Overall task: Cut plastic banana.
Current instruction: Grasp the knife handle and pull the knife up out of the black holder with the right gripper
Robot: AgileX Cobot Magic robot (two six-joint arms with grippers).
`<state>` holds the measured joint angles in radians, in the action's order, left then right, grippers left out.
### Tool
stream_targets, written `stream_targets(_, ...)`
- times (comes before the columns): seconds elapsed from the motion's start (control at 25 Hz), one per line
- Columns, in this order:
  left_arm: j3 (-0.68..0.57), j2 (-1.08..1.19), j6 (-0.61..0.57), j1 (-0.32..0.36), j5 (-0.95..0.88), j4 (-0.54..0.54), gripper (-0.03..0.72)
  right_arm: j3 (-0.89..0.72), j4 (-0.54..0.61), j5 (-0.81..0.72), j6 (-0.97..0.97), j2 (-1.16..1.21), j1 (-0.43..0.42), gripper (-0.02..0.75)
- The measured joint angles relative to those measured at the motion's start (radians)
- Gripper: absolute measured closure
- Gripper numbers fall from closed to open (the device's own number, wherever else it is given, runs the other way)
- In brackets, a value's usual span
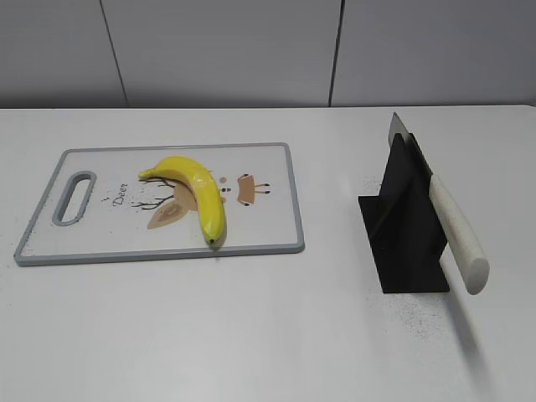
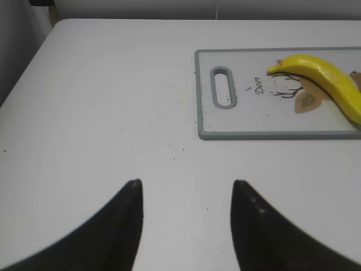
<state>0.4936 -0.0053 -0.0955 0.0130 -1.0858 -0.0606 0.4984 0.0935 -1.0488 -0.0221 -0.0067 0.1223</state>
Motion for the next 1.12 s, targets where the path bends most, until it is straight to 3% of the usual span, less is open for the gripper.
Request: stream_targets(1.12, 0.0, 0.0, 0.0, 0.0, 0.0, 0.011, 0.198, 0.0, 0.0, 0.0, 0.0, 0.0, 0.0, 0.21)
